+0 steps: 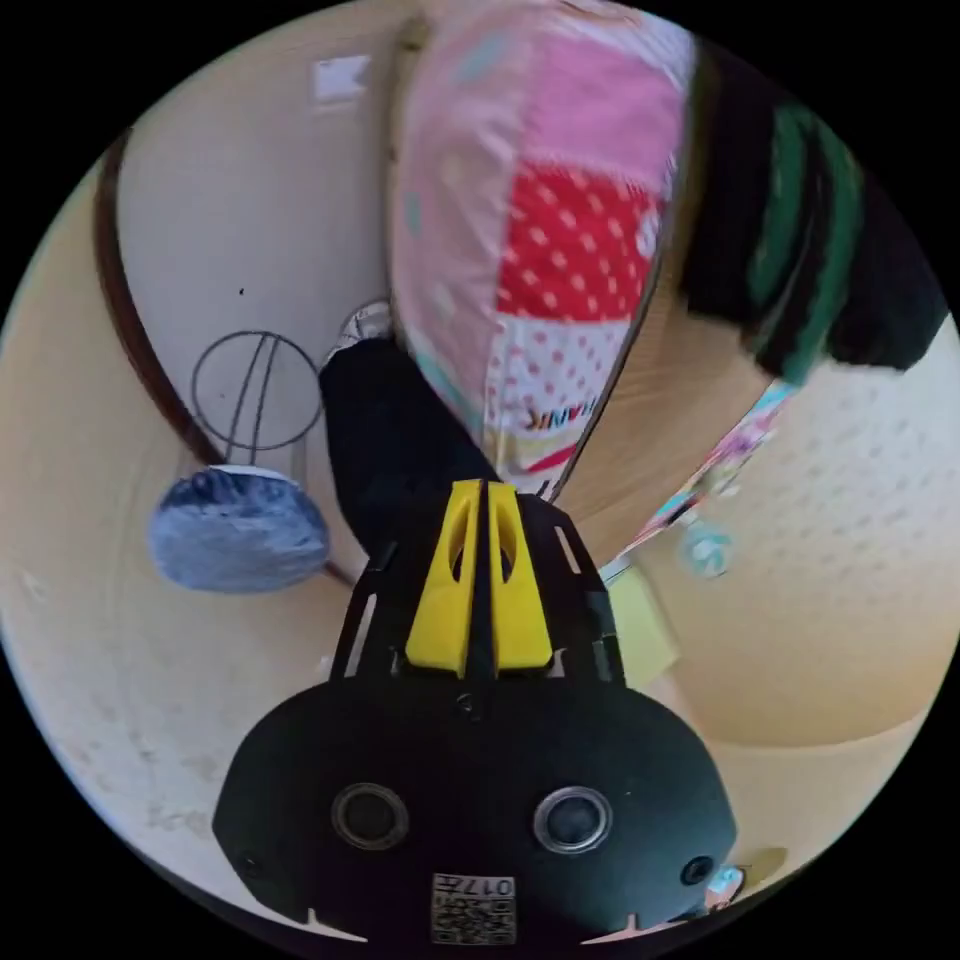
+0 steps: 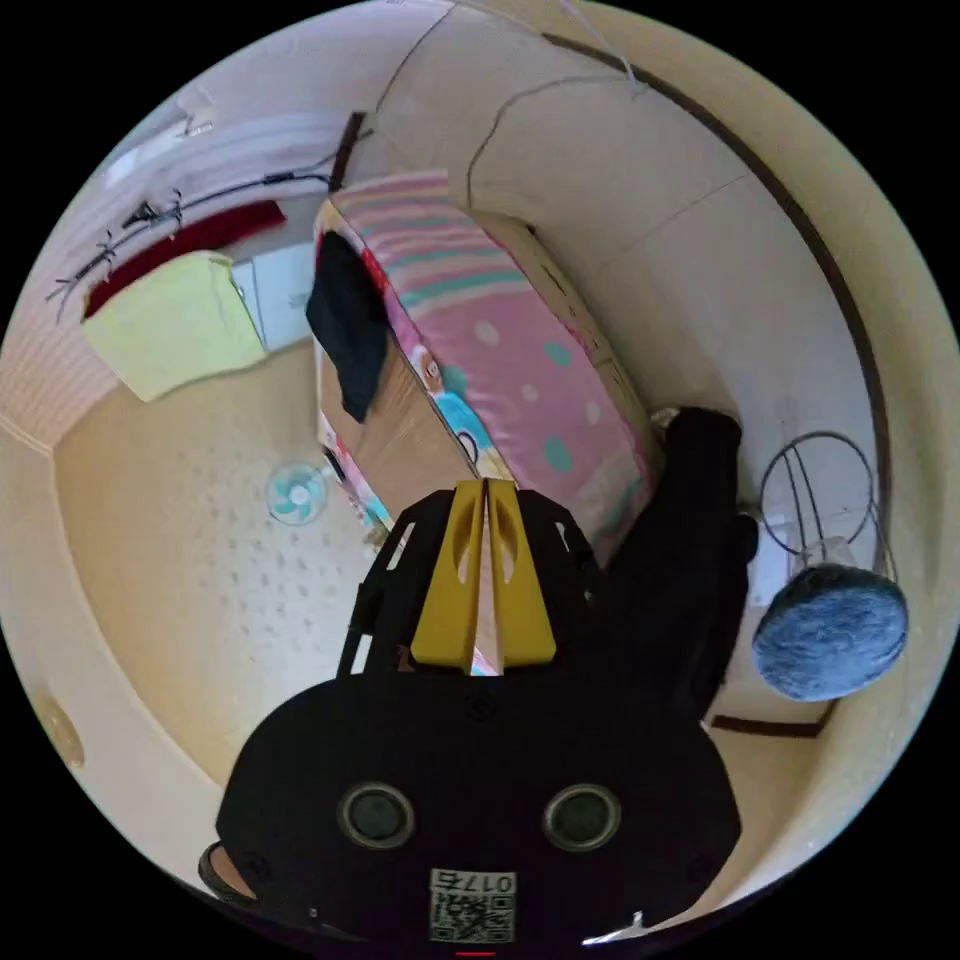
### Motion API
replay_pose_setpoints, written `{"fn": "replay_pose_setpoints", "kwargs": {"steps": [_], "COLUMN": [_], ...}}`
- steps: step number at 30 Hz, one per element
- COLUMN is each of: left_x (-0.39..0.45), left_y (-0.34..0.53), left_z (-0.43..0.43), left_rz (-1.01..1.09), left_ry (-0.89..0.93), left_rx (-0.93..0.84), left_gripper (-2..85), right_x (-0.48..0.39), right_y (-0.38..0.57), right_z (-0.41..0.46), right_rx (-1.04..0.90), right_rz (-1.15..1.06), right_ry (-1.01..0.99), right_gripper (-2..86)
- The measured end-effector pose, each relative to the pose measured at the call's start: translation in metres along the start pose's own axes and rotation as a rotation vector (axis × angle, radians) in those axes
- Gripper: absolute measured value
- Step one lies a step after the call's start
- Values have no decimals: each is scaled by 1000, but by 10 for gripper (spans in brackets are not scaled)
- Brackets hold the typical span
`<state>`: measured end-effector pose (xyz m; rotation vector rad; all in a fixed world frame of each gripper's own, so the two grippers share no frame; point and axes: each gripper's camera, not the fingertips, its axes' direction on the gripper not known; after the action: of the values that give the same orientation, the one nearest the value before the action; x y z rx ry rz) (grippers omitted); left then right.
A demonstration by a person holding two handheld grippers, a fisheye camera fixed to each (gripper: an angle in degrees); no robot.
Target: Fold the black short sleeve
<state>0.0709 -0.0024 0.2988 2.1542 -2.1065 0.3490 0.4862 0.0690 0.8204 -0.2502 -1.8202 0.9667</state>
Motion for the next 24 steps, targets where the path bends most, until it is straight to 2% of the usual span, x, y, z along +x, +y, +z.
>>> {"fn": "replay_pose_setpoints", "kwargs": {"steps": [1,3,4,6,8,10,13,15,18,22,24], "left_x": [30,134,153,206,231,244,246,236,212,179,152], "left_y": [-9,-26,-26,-18,-11,-8,-5,-1,9,9,7], "left_z": [8,65,83,143,178,212,264,293,323,336,327], "left_rz": [70,330,374,467,507,509,503,493,494,496,466], "left_ry": [-146,-696,-820,-1242,-1389,-1369,-1134,-1002,-892,-778,-665], "left_rx": [-65,-317,-375,-439,-421,-443,-474,-385,-288,-232,-146], "left_gripper": [57,128,131,130,101,44,5,-2,-6,-6,-7], "right_x": [13,62,71,90,86,66,17,-14,-27,-26,-30], "right_y": [9,43,50,75,85,81,61,46,26,3,-11], "right_z": [3,44,59,120,158,184,208,215,219,213,206], "right_rx": [30,37,16,-101,-220,-333,-500,-568,-605,-510,-354], "right_rz": [25,137,163,228,259,206,6,-127,-175,-119,-71], "right_ry": [-53,-268,-318,-428,-414,-395,-269,-81,107,120,24], "right_gripper": [5,5,5,5,5,5,6,7,12,27,44]}}
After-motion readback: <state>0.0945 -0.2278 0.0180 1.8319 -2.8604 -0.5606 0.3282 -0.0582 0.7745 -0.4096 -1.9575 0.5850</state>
